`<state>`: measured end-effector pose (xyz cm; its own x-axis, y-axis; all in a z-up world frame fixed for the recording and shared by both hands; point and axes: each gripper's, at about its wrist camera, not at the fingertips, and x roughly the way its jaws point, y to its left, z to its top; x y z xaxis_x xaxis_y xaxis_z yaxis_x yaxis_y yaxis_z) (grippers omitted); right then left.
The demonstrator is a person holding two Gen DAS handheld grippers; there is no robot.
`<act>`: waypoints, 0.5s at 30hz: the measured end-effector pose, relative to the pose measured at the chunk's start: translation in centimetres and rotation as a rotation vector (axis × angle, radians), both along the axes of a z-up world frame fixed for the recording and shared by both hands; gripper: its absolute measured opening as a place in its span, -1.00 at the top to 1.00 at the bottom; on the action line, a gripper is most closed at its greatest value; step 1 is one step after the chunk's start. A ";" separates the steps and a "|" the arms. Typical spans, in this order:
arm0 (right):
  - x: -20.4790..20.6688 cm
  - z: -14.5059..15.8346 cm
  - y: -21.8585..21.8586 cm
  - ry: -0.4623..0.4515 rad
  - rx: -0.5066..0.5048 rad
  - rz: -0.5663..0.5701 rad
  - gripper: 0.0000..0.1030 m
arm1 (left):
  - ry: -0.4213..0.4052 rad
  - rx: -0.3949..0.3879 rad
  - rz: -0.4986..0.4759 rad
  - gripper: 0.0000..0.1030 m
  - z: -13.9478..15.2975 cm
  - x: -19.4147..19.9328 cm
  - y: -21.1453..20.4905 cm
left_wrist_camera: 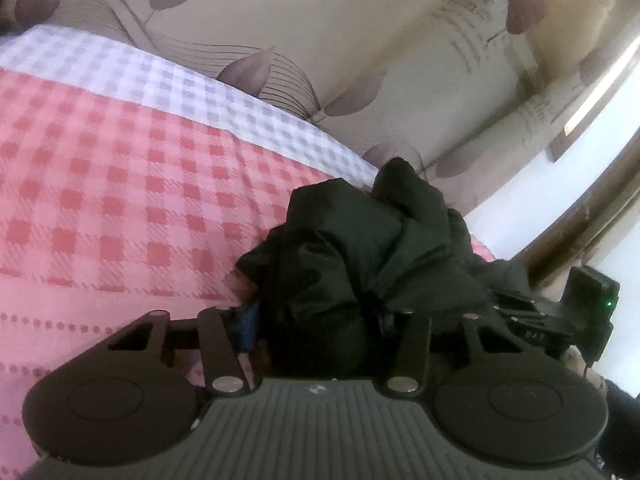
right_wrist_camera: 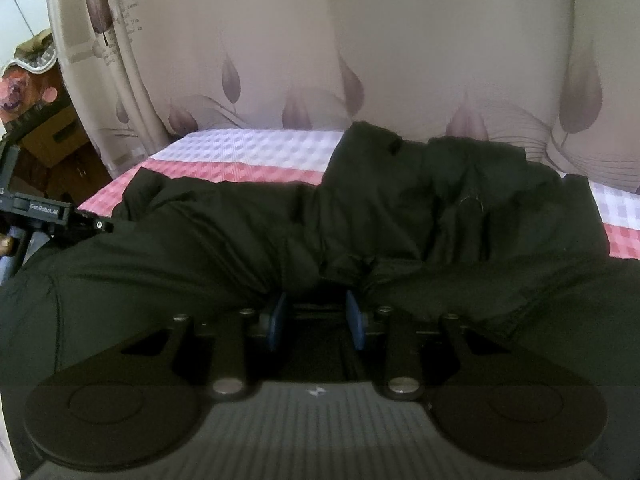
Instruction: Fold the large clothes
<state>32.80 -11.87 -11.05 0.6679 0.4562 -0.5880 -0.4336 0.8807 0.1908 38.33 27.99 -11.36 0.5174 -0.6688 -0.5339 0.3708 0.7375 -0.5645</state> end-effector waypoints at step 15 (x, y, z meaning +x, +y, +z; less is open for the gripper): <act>-0.4 -0.4 -0.3 -0.028 0.031 -0.009 0.38 | -0.072 -0.002 0.020 0.40 0.3 0.4 -2.0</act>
<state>32.37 -12.18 -11.41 0.6878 0.4680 -0.5548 -0.4312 0.8783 0.2063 38.70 25.95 -11.01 0.5678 -0.6592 -0.4930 0.3960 0.7438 -0.5385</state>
